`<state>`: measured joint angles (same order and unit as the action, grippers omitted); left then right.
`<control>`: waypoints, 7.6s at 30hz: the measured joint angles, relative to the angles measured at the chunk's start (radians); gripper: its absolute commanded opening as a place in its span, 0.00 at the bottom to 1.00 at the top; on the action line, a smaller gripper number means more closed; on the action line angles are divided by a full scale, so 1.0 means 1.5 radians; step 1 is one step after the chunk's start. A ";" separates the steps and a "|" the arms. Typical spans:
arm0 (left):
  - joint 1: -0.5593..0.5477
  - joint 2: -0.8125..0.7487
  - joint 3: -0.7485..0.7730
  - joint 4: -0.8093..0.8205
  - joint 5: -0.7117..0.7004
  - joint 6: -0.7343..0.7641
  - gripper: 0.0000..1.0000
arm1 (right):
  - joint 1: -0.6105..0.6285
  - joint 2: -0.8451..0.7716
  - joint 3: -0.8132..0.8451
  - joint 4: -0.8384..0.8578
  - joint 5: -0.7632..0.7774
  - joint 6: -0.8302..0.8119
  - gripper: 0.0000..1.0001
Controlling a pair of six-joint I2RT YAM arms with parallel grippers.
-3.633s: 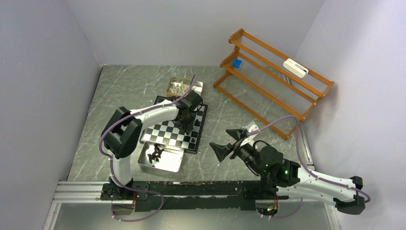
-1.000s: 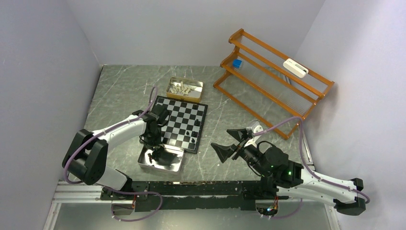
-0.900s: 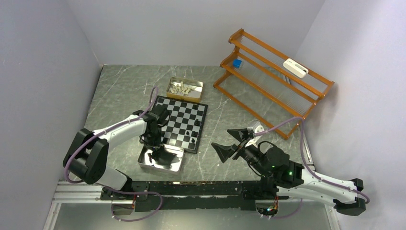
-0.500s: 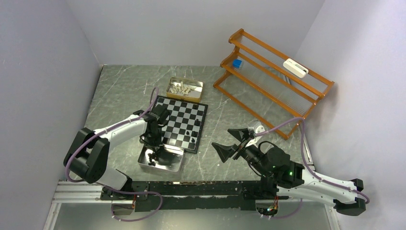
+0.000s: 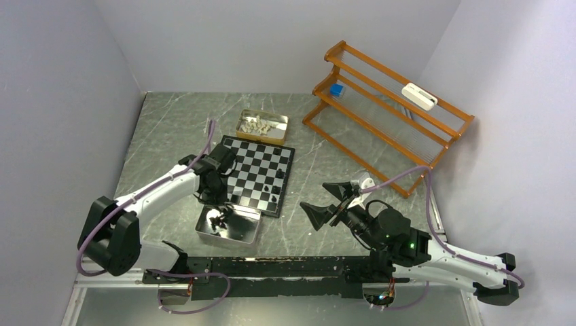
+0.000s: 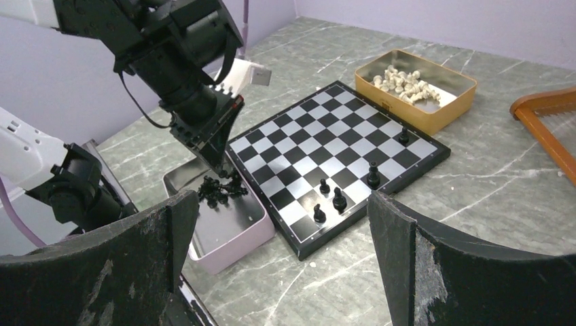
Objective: Set up the chess pieces on the board
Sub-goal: Pick up the chess piece from the storage box, then place the chess piece on the chessboard, then pick up the chess piece from the storage box.
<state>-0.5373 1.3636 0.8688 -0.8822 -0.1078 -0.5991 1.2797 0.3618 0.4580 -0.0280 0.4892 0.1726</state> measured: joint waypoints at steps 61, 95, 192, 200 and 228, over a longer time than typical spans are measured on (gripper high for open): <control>-0.139 0.417 0.462 0.051 0.000 0.092 0.09 | 0.000 0.040 0.023 -0.035 0.016 0.014 1.00; -0.144 0.436 0.462 0.032 -0.018 0.092 0.14 | 0.000 0.037 0.023 -0.035 0.018 0.015 1.00; 0.021 -0.028 -0.054 -0.016 0.001 -0.065 0.25 | 0.000 -0.027 0.001 -0.030 0.019 -0.003 1.00; 0.021 -0.011 -0.054 -0.015 0.001 -0.065 0.24 | 0.000 -0.027 0.001 -0.031 0.018 -0.009 1.00; 0.021 0.009 -0.054 -0.003 0.019 -0.064 0.23 | 0.000 -0.053 -0.001 -0.035 0.026 -0.010 1.00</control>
<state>-0.5056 1.3769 0.7879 -0.8864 -0.0795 -0.6949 1.2797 0.2817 0.4572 -0.0811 0.5278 0.1570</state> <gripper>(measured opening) 0.220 0.997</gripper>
